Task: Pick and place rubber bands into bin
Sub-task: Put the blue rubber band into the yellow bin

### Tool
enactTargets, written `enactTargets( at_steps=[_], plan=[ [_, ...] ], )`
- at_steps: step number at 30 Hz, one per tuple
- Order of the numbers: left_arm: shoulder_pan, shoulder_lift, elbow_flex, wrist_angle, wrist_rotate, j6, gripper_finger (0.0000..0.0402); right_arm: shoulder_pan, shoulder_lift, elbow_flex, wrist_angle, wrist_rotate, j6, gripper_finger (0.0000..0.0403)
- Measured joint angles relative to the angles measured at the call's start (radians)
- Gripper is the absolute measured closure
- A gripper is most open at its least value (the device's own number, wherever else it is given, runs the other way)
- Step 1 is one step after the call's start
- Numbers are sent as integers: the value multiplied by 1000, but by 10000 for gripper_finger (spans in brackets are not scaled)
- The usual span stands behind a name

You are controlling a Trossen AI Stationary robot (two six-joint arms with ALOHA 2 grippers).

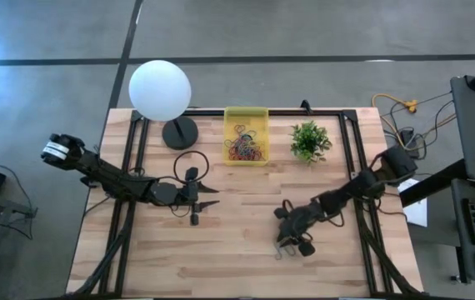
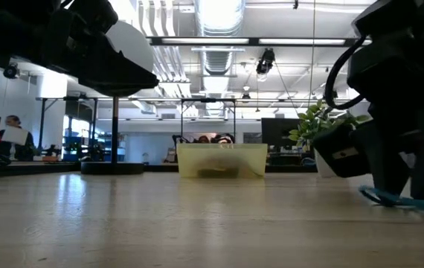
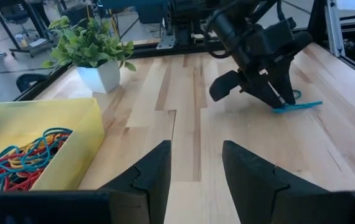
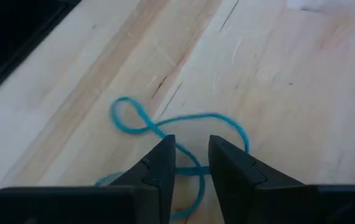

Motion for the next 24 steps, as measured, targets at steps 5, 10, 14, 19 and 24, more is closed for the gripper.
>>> enactTargets(
  at_steps=[5,10,14,19,24],
  plan=[
    [0,0,0,1,0,0,272,21,-3,-3,-23,70,-42,316],
    [0,0,0,6,0,0,272,35,-7,-1,-78,115,-48,315],
    [0,0,0,7,0,0,272,45,-6,-1,-88,124,-46,315],
    [0,0,0,6,0,-3,272,61,-7,-1,-114,139,-35,320],
    [0,0,0,6,0,-3,272,73,-7,-2,-118,169,-25,326]
  ],
)
